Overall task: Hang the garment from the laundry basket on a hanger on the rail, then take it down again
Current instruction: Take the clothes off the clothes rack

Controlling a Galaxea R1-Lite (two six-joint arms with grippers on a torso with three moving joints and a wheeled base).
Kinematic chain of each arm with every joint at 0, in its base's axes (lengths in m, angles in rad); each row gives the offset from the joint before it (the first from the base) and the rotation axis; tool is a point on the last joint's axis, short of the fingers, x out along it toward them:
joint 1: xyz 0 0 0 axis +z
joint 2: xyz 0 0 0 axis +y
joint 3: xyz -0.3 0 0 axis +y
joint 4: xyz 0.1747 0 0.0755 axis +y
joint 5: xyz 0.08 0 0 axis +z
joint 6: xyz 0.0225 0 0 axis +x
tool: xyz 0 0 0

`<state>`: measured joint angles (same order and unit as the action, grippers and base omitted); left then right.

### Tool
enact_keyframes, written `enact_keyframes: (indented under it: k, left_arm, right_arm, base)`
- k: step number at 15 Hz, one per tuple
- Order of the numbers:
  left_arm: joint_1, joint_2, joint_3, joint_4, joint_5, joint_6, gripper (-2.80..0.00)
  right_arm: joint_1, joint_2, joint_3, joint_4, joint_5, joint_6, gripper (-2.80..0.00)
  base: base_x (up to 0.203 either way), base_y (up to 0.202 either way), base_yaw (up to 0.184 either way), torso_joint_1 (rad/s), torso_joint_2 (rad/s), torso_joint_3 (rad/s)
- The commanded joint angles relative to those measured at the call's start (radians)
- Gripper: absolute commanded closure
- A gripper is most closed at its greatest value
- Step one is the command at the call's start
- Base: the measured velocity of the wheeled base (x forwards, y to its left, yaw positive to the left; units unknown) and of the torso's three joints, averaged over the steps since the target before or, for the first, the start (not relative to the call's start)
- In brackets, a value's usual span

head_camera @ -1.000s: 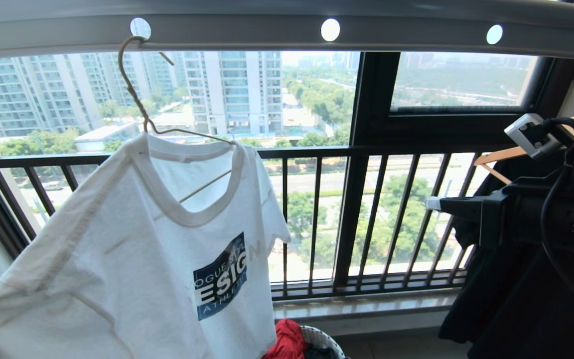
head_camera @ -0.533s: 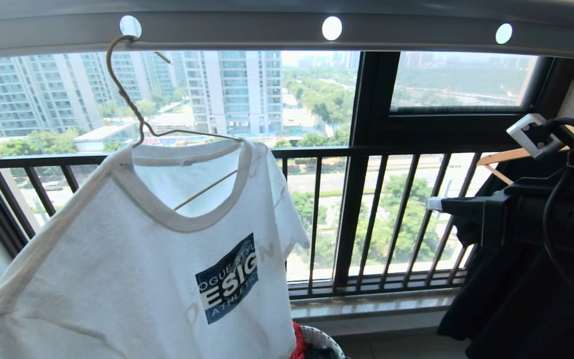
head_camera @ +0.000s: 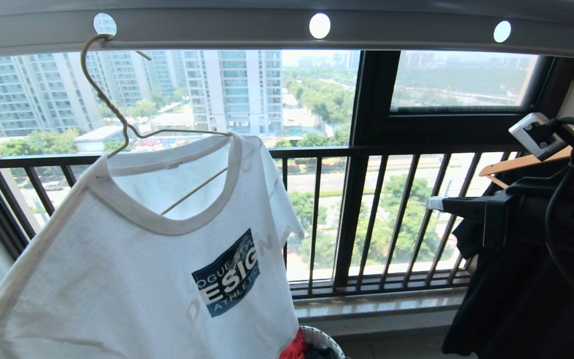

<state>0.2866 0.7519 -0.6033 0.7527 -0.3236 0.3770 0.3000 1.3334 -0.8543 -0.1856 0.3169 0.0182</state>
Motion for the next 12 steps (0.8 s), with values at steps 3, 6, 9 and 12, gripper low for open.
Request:
enact_keyframes:
  k: [3,6,9,12]
  left_arm:
    - [0.000,0.017,0.037,0.003,-0.003,0.006,0.00]
    - [0.000,0.023,0.056,0.002,-0.003,0.006,0.00]
    - [0.000,0.026,0.094,-0.036,-0.003,0.006,0.00]
    - [0.000,0.003,0.075,-0.060,-0.012,0.005,0.00]
  right_arm:
    - [0.001,0.000,0.006,-0.001,0.002,-0.009,0.00]
    - [0.001,0.001,0.006,-0.001,0.002,-0.009,0.00]
    - [0.002,0.001,0.006,-0.001,0.003,-0.009,0.00]
    - [0.009,-0.002,0.004,-0.003,0.019,-0.004,0.00]
  base:
    - [0.000,0.000,0.000,0.000,0.00,0.000]
    - [0.000,0.000,0.000,0.000,0.00,0.000]
    - [0.000,0.000,0.000,0.000,0.00,0.000]
    - [0.000,0.000,0.000,0.000,0.00,0.000]
